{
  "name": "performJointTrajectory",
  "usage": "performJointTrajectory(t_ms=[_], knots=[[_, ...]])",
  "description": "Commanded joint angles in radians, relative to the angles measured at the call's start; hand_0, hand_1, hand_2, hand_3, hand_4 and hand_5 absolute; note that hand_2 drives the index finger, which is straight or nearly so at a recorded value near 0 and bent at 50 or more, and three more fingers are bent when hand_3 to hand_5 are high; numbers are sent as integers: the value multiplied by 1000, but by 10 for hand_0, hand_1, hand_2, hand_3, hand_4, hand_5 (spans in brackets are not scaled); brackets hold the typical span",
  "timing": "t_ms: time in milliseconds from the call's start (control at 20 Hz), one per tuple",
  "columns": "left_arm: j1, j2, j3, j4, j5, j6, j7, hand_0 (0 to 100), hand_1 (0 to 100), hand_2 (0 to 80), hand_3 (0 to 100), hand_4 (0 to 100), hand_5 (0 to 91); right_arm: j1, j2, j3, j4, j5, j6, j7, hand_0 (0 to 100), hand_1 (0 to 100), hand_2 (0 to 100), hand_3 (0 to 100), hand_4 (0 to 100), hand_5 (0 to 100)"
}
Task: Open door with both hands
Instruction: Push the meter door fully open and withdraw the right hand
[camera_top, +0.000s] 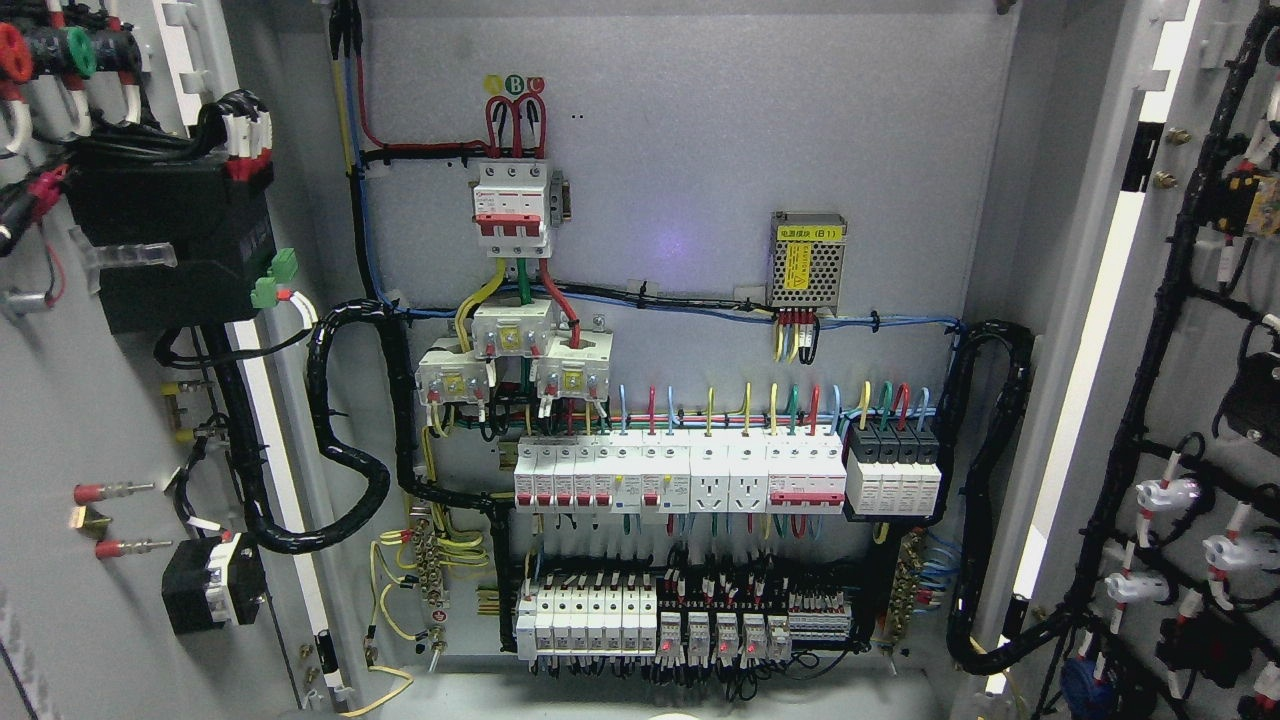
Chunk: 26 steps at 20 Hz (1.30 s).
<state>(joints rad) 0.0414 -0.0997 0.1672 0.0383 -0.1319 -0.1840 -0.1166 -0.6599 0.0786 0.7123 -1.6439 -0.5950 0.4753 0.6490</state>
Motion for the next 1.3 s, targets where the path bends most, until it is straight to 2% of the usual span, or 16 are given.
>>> performJointTrajectory(t_ms=[0, 150, 301, 401, 501, 551, 651, 801, 902, 1002, 1052, 1152, 1252], knots=[[0, 0, 0, 0, 0, 0, 0, 0, 0, 0, 0, 0, 0, 77, -152, -170, 3, -2, -24, -2, 0, 0, 0, 0, 0, 0], [0, 0, 0, 0, 0, 0, 0, 0, 0, 0, 0, 0, 0, 134, -221, -288, -5, -3, -73, -2, 0, 0, 0, 0, 0, 0], [0, 0, 0, 0, 0, 0, 0, 0, 0, 0, 0, 0, 0, 210, -272, -399, -36, -6, -193, -2, 0, 0, 0, 0, 0, 0], [0, 0, 0, 0, 0, 0, 0, 0, 0, 0, 0, 0, 0, 302, -313, -445, -107, -6, -309, -2, 0, 0, 0, 0, 0, 0], [-2, 2, -8, 0, -8, 0, -3, 0, 0, 0, 0, 0, 0, 415, -348, -470, -164, -6, -461, -2, 0, 0, 0, 0, 0, 0], [0, 2, -34, -3, -2, -5, -11, 0, 0, 0, 0, 0, 0, 462, -364, -479, -194, -6, -533, -2, 0, 0, 0, 0, 0, 0], [12, 14, -144, -91, 1, -12, -34, 0, 0, 0, 0, 0, 0, 566, -401, -508, -237, -5, -651, -3, 0, 0, 0, 0, 0, 0], [127, 26, -245, -558, 57, -136, -69, 0, 0, 0, 0, 0, 0, 698, -412, -531, -263, -6, -762, -3, 0, 0, 0, 0, 0, 0], [208, 67, -384, -900, 106, -236, -77, 0, 0, 0, 0, 0, 0, 768, -408, -551, -270, -6, -835, -3, 0, 0, 0, 0, 0, 0], [251, 168, -555, -1186, 156, -290, -83, 0, 0, 0, 0, 0, 0, 828, -402, -600, -278, -6, -912, -3, 0, 0, 0, 0, 0, 0], [256, 217, -601, -1316, 179, -317, -83, 0, 0, 0, 0, 0, 0, 859, -401, -635, -281, -6, -950, -5, 0, 0, 0, 0, 0, 0], [253, 258, -615, -1501, 201, -405, -83, 0, 0, 0, 0, 0, 0, 914, -398, -691, -295, -6, -1026, -5, 0, 0, 0, 0, 0, 0], [241, 261, -612, -1601, 202, -538, -83, 0, 0, 0, 0, 0, 0, 959, -398, -724, -330, -8, -1102, -5, 0, 0, 0, 0, 0, 0]])
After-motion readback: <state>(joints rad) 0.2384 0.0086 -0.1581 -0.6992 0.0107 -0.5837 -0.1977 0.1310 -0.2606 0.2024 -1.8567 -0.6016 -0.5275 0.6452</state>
